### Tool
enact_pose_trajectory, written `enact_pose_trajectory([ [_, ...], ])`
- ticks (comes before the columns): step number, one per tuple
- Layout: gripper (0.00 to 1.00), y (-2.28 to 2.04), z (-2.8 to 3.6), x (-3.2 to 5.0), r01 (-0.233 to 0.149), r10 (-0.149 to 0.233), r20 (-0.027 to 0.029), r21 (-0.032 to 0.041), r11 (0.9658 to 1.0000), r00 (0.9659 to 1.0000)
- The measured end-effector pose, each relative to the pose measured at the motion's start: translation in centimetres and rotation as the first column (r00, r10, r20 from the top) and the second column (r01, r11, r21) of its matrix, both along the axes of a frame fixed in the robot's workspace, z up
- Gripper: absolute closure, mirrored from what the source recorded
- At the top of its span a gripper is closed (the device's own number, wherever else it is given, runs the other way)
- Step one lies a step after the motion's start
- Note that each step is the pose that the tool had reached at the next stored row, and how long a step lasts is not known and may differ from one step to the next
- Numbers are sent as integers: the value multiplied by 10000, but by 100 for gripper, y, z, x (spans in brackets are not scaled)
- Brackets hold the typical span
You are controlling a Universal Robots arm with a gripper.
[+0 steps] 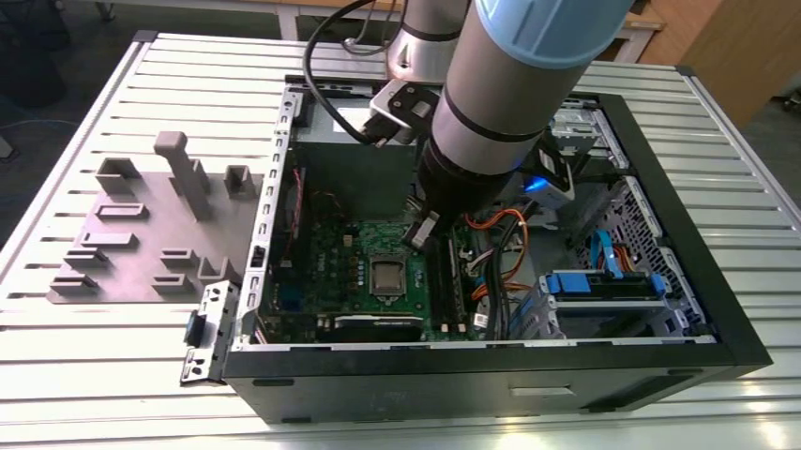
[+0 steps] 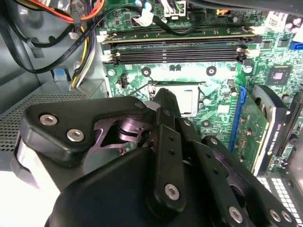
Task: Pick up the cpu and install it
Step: 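Install the first cpu locking lever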
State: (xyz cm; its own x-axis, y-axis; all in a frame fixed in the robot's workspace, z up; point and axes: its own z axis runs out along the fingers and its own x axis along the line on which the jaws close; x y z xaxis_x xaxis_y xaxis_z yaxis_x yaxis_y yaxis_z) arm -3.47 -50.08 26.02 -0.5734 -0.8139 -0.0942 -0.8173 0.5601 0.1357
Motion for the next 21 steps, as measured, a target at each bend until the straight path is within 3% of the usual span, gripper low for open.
enact_pose_trajectory([
  [6, 89, 42, -2, 10, -2, 2, 1, 72, 10000, 10000],
  [21, 89, 47, -17, 11, -2, 2, 1, 76, 10000, 10000],
])
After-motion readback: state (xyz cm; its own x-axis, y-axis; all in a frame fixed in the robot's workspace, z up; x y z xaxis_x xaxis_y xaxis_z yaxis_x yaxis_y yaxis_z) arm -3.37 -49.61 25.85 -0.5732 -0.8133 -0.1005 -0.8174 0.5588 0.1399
